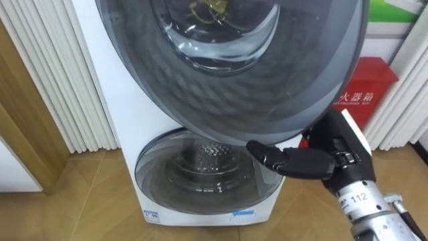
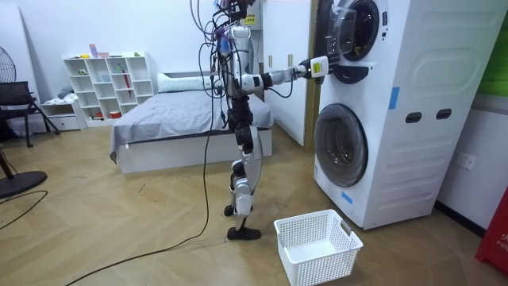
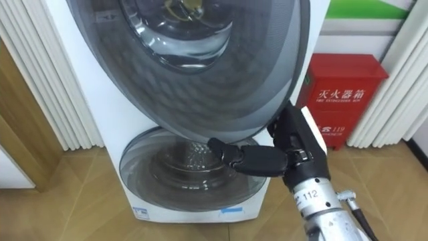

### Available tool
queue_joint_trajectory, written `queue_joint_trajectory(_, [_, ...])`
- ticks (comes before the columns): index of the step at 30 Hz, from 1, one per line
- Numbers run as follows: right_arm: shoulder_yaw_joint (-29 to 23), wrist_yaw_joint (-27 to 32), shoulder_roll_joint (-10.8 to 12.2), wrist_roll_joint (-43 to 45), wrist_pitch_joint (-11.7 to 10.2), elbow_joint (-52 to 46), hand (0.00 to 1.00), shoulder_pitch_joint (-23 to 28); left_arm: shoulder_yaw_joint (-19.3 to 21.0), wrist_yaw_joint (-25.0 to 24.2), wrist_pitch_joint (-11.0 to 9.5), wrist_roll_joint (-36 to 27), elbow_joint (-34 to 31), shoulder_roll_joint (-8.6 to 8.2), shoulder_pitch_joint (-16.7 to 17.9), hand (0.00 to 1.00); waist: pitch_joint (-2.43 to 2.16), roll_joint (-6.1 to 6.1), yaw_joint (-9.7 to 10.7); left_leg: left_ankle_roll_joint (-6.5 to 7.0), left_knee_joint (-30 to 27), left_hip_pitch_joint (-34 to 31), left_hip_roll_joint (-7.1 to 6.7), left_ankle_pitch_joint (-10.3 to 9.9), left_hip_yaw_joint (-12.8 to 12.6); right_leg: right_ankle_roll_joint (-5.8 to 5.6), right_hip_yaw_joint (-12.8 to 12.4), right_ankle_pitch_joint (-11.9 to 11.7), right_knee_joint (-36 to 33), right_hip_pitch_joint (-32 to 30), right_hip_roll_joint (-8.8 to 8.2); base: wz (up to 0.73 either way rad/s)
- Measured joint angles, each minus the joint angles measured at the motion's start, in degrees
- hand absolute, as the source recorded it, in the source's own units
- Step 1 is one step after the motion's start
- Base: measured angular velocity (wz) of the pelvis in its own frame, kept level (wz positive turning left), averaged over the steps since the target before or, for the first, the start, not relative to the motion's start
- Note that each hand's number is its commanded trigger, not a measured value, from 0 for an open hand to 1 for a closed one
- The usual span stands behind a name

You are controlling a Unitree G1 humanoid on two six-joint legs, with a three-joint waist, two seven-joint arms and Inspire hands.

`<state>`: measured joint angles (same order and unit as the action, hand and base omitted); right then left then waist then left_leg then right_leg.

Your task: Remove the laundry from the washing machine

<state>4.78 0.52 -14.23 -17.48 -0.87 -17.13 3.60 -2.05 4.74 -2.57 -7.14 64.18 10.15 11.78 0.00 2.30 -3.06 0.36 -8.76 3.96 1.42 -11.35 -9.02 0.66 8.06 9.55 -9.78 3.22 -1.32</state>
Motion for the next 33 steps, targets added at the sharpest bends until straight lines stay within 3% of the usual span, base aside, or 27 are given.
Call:
queue_joint_trajectory(5, [-1.23, 0.18, -0.39, -1.00, -0.81, -1.56, 0.00, -0.35, 1.34, -0.22, -0.15, 0.67, -0.08, -0.03, 0.21, 0.00, 0.24, 0.43, 0.03, -0.01, 0.01, -0.52, -0.03, -0.01, 0.50, 0.01, 0.44, -0.01, 0.01, -0.33, 0.01, 0.04])
queue_joint_trajectory(9, [-2.36, -1.45, -2.14, -5.15, -0.81, -4.70, 0.00, -3.12, 1.94, -0.24, -0.18, 0.65, -0.06, 0.05, 0.27, 0.00, 0.23, 0.69, 0.67, -0.01, 0.03, -0.64, -0.02, -0.01, 0.91, 0.01, 0.63, -0.01, 0.06, -0.33, 0.05, 0.05])
queue_joint_trajectory(12, [-2.54, -3.06, -2.22, -8.00, -0.65, -6.16, 0.00, -3.81, 1.91, -0.25, -0.17, 0.66, -0.06, 0.14, 0.31, 0.00, 0.22, 0.73, 1.04, -0.01, -0.01, -0.39, -0.02, -0.01, 0.92, 0.01, 0.55, 0.00, 0.14, -0.32, 0.08, -0.02])
queue_joint_trajectory(24, [-1.60, -13.76, -2.33, -7.91, -0.21, -6.93, 0.00, -3.50, 1.63, -0.44, 0.29, 0.71, 0.23, 0.55, -0.61, 0.00, 0.17, 0.83, 1.41, -0.02, 0.00, -0.17, 0.21, 0.00, -0.25, 0.11, -0.59, -0.06, 0.14, -0.38, 0.29, -0.05])
queue_joint_trajectory(33, [1.42, -20.64, -2.43, -7.19, -0.34, -6.94, 0.00, -3.16, -1.26, -0.52, 0.80, 0.56, 0.10, 1.67, -2.59, 0.00, 0.05, 0.99, 1.31, -0.48, -0.64, -0.58, 0.88, -0.16, -0.45, 0.68, -0.21, -0.56, -0.02, -0.46, 0.72, -0.01])
